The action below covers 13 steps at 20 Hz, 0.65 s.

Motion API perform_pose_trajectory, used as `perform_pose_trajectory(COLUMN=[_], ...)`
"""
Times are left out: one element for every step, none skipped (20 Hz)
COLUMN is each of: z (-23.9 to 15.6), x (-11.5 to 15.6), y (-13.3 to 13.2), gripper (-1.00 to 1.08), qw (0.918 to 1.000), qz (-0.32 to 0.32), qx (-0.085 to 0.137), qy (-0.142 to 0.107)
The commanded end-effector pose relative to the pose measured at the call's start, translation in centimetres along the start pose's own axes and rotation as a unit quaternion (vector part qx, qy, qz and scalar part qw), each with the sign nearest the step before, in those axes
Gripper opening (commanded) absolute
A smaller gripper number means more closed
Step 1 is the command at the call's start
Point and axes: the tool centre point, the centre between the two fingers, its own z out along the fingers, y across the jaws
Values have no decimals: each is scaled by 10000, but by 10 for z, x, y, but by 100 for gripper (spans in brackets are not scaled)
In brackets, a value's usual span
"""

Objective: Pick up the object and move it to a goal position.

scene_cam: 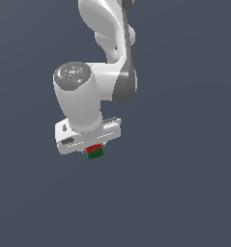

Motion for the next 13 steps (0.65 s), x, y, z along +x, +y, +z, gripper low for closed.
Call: perform_pose_trajectory(z=[-14, -18, -21, -24, -27, -29, -30, -31, -32, -32, -32, -31, -31], x=[4, 5, 6, 7, 8, 9, 9, 10, 10, 10, 10, 10, 10], y=[4, 5, 6, 7, 7, 8, 9, 9, 9, 9, 9, 9, 9], gripper=[-100, -100, -100, -100, -100, -100, -100, -100, -100, -100, -100, -100, -100], qw=[10000, 10000, 10000, 10000, 10000, 10000, 10000, 10000, 10000, 10000, 10000, 10000, 10000], qz=[-1, -1, -1, -1, -1, -1, -1, -1, -1, -1, 0, 0, 0], qx=[-1, -1, -3, -3, -3, -3, -3, -3, -3, -3, -5, -5, -5], qy=[2, 2, 3, 3, 3, 3, 3, 3, 3, 3, 2, 2, 2])
